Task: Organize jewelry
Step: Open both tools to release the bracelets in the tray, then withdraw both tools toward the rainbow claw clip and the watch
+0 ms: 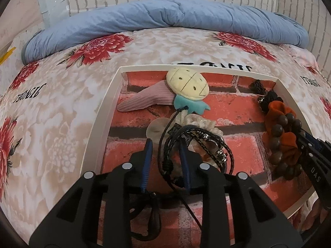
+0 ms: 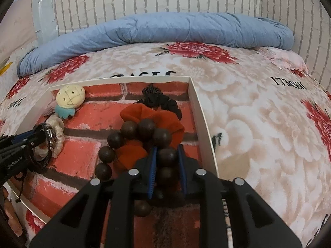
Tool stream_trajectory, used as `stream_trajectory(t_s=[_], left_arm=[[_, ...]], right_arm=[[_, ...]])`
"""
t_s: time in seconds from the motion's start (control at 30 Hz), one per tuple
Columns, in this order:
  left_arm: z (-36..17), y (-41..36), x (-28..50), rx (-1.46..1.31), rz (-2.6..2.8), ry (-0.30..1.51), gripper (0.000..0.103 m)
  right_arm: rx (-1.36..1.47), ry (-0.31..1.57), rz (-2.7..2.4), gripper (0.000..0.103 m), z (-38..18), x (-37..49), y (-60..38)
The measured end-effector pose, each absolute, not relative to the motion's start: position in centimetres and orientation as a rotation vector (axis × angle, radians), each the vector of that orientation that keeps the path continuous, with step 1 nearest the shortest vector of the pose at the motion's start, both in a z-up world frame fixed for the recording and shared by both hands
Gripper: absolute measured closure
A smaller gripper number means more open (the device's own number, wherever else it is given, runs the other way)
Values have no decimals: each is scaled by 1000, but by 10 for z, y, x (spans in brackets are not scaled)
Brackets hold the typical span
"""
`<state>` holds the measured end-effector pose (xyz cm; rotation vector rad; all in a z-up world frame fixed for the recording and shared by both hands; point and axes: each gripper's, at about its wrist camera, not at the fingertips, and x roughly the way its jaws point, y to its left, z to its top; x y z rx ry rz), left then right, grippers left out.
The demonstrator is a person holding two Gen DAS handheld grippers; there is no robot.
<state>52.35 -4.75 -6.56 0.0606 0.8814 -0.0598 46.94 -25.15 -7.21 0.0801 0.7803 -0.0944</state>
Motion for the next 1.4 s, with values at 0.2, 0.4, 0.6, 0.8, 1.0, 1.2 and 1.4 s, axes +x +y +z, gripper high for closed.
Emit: stream_trajectory(t_s=[0.2,0.4,0.6,0.8,1.0,1.2,1.4], left_arm=[[-68,-46,525,61,-48,888,61],[-66,-45,524,59,-54,879,57],[-43,-42,512,53,-55,810,39],[-11,-36,490,39,-47,727,12],[15,-35,459,64,-43,690,5],[29,-33,424,105,-28,672,5],[23,-18,389,137,9,682,5]], right_arm=[[81,780,-95,81,-72,469,-252],[104,763,-72,70,-63,464,-253],[127,703,-47,45,-42,449,-255],[102,657,-57,20,-20,431,-255],[92,640,-80,12,-6,411,-261],[78,634,-93,11,4,379,-265],[77,635,-115,8,-1,349,-276]])
